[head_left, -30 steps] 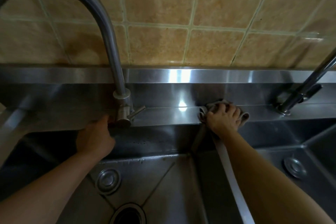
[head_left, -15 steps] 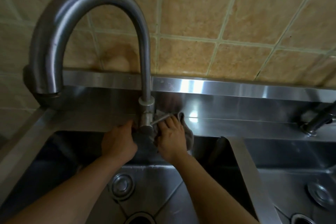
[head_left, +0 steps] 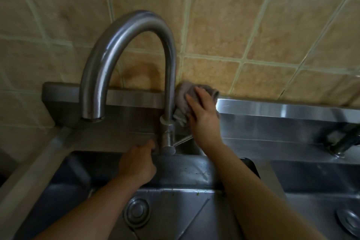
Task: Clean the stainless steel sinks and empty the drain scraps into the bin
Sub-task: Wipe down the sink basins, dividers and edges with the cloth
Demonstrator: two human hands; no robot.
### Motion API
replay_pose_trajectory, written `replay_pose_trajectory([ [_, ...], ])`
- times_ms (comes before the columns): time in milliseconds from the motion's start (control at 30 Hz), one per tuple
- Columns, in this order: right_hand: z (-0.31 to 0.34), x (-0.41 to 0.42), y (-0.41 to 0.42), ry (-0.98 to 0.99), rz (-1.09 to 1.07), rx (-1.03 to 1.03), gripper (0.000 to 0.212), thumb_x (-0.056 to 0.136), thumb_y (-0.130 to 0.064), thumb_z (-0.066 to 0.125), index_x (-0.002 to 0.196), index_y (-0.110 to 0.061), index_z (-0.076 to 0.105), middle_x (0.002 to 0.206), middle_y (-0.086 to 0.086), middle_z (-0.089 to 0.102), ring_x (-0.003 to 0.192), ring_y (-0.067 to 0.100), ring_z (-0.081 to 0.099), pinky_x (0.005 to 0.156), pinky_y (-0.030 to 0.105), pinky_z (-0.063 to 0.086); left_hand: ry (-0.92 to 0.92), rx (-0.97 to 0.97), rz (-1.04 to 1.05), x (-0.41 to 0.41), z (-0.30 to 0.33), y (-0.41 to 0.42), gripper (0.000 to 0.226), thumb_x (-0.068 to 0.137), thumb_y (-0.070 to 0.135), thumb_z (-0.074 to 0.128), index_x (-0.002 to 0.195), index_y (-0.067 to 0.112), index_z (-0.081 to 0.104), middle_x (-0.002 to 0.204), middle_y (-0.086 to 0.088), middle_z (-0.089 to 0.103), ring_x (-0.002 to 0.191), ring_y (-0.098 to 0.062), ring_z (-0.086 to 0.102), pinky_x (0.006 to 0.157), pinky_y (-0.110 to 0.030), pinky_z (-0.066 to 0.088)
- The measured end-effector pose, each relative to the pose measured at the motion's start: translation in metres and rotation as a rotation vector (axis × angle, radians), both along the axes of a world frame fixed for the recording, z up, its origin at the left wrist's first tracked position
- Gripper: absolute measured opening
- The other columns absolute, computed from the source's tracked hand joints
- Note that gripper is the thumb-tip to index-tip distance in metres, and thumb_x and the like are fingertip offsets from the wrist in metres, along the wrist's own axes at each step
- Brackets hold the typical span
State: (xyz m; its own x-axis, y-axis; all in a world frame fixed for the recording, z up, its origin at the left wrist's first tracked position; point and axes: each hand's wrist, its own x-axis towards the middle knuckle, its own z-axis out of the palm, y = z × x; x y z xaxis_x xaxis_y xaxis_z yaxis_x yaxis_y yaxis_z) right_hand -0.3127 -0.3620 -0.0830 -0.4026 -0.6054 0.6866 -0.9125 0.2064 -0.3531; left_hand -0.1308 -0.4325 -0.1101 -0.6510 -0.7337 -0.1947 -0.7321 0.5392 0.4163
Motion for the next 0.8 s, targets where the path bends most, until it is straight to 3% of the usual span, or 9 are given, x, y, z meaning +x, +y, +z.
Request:
replay_pose_trajectory([
  [100, -0.012, -0.021, -0.012, 0.292, -0.047, 0.263, 0.055, 0.087, -0.040, 0.042, 0.139, -0.024, 0.045, 0.149, 0.013, 0.036, 0.138, 0.034, 0.025, 0.111, 0.052, 0.022, -0.014, -0.059, 0.019, 0.000, -0.002, -0.001, 0.038, 0.084, 0.017, 0.062, 0.116, 0.031, 0.045, 0.116, -0.004, 0.054, 0.105, -0.026, 0.056, 0.080, -0.033, 0.047],
  [200, -0.028, -0.045, 0.008, 0.453, -0.063, 0.320, 0.062, 0.086, -0.044, 0.042, 0.145, -0.028, 0.030, 0.154, 0.011, 0.027, 0.142, 0.031, 0.017, 0.113, 0.049, 0.014, -0.016, -0.080, 0.038, -0.003, -0.006, 0.003, 0.040, 0.082, 0.016, 0.062, 0.115, 0.031, 0.046, 0.117, -0.004, 0.052, 0.106, -0.027, 0.056, 0.083, -0.034, 0.049],
  [333, -0.042, -0.087, 0.061, 0.301, -0.261, 0.170, 0.060, 0.085, -0.027, 0.045, 0.144, -0.021, 0.032, 0.152, 0.020, 0.028, 0.139, 0.039, 0.019, 0.111, 0.057, 0.025, -0.014, -0.105, 0.049, -0.004, -0.005, 0.002, 0.039, 0.082, 0.017, 0.064, 0.116, 0.029, 0.048, 0.118, -0.003, 0.053, 0.108, -0.024, 0.055, 0.083, -0.032, 0.049],
  [433, -0.047, -0.112, 0.093, 0.160, -0.404, 0.101, 0.055, 0.089, -0.021, 0.042, 0.143, -0.012, 0.034, 0.151, 0.028, 0.024, 0.138, 0.050, 0.018, 0.108, 0.065, 0.024, -0.011, -0.123, 0.038, -0.007, -0.005, -0.001, 0.041, 0.084, 0.019, 0.065, 0.119, 0.029, 0.048, 0.118, 0.001, 0.057, 0.109, -0.019, 0.055, 0.084, -0.029, 0.047],
  [533, -0.046, -0.106, 0.084, 0.013, -0.546, 0.007, 0.066, 0.083, -0.010, 0.065, 0.142, -0.002, 0.036, 0.149, 0.034, 0.022, 0.134, 0.058, 0.018, 0.107, 0.067, 0.020, -0.011, -0.126, 0.021, -0.009, -0.003, 0.001, 0.041, 0.084, 0.019, 0.066, 0.120, 0.029, 0.048, 0.116, 0.002, 0.057, 0.109, -0.018, 0.055, 0.084, -0.027, 0.046],
  [600, -0.048, -0.083, 0.061, 0.091, -0.502, 0.005, 0.073, 0.080, -0.010, 0.070, 0.143, -0.003, 0.034, 0.150, 0.031, 0.022, 0.136, 0.053, 0.016, 0.108, 0.067, 0.019, -0.017, -0.125, 0.014, -0.009, -0.003, 0.002, 0.042, 0.084, 0.018, 0.066, 0.120, 0.028, 0.047, 0.117, 0.000, 0.055, 0.109, -0.020, 0.055, 0.082, -0.028, 0.046],
  [700, -0.053, -0.036, 0.021, 0.224, -0.267, 0.126, 0.064, 0.090, -0.025, 0.049, 0.149, -0.016, 0.024, 0.157, 0.014, 0.010, 0.143, 0.036, -0.002, 0.111, 0.060, 0.007, -0.007, -0.116, 0.014, -0.006, -0.004, 0.000, 0.042, 0.083, 0.016, 0.064, 0.119, 0.029, 0.046, 0.117, -0.001, 0.054, 0.107, -0.022, 0.054, 0.078, -0.030, 0.045],
  [800, -0.050, -0.013, -0.008, 0.283, -0.140, 0.223, 0.072, 0.086, -0.029, 0.060, 0.149, -0.021, 0.025, 0.158, 0.008, 0.009, 0.145, 0.030, -0.006, 0.114, 0.056, 0.005, 0.015, -0.110, 0.009, -0.005, -0.006, -0.001, 0.042, 0.082, 0.014, 0.063, 0.117, 0.029, 0.046, 0.114, -0.003, 0.055, 0.103, -0.024, 0.055, 0.076, -0.031, 0.045],
])
